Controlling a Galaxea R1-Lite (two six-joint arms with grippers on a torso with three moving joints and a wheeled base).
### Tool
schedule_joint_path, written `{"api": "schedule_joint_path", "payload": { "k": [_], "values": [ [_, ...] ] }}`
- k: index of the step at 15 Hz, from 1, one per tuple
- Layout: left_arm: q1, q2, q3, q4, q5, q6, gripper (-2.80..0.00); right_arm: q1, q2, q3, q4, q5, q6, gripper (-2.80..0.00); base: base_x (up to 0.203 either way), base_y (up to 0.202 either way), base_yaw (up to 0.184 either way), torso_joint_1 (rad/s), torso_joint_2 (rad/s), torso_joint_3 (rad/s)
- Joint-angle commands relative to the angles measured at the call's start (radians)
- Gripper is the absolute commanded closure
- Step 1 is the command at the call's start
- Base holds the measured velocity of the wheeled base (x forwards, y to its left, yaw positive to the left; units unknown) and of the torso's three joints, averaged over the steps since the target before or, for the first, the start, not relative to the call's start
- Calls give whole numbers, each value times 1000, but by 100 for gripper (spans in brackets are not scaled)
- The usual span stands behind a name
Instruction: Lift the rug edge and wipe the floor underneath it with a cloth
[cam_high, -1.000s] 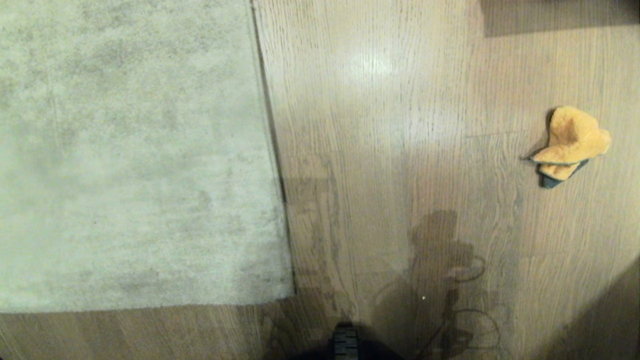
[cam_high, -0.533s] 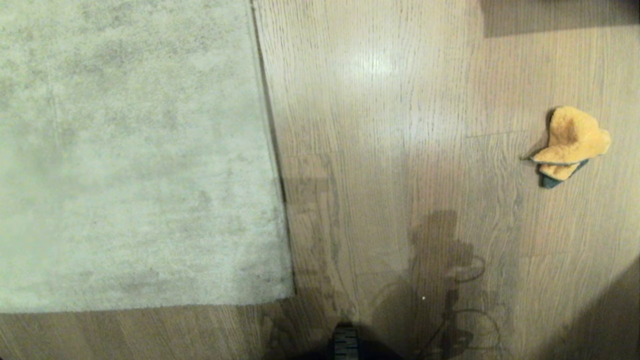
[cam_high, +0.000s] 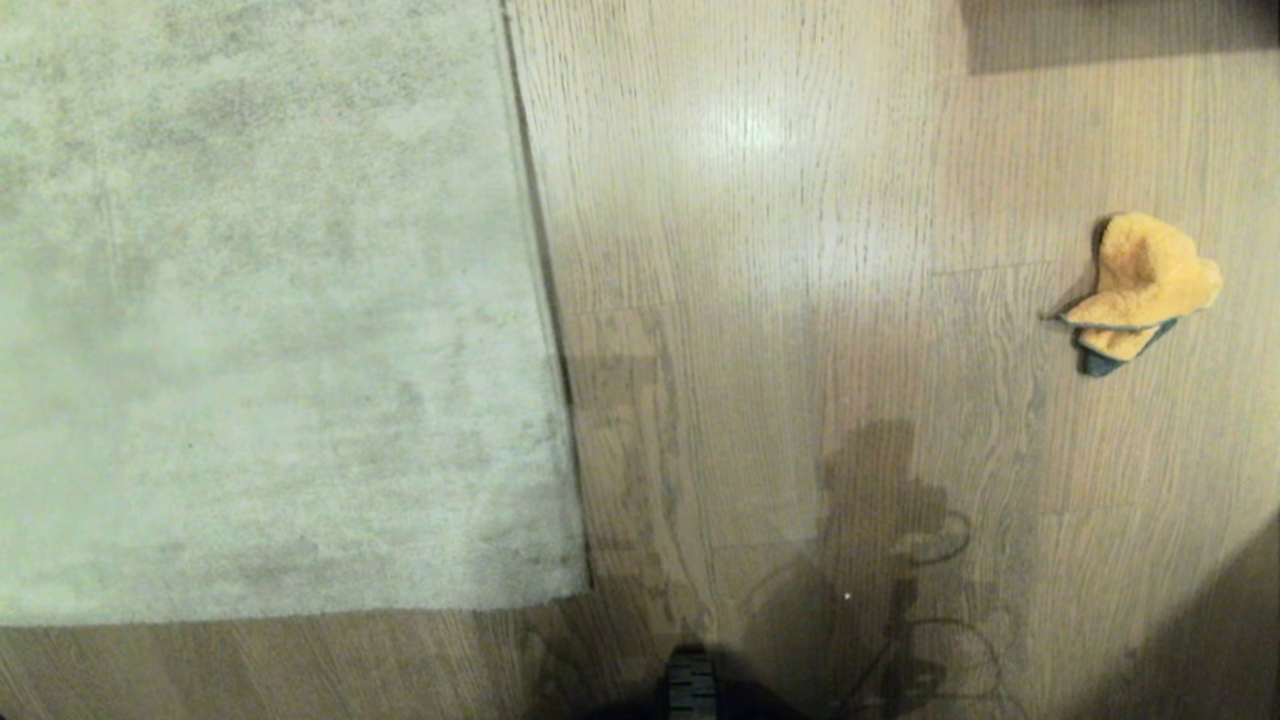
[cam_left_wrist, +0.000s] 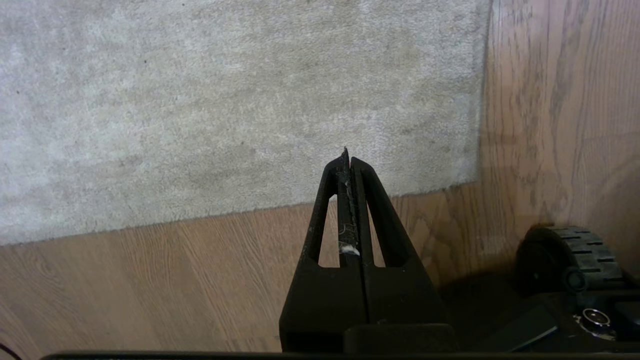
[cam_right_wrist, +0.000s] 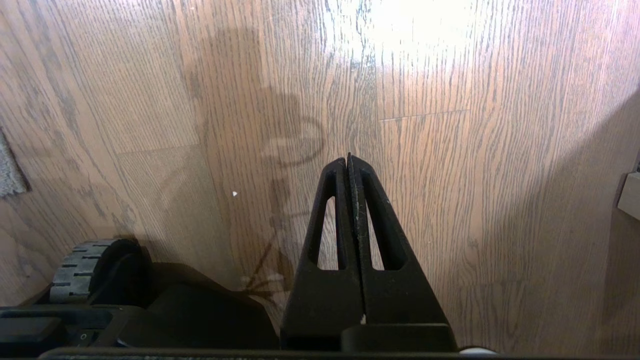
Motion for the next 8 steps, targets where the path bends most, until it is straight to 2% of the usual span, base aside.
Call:
{"api": "schedule_joint_path", "payload": {
  "k": [1, 8],
  "values": [
    [0, 0, 0, 0, 0, 7, 0, 0, 2, 0, 0, 0, 0, 0, 0, 0, 0, 0, 0, 0],
    [0, 0, 0, 0, 1, 7, 0, 0, 2, 0, 0, 0, 0, 0, 0, 0, 0, 0, 0, 0]
  ]
}}
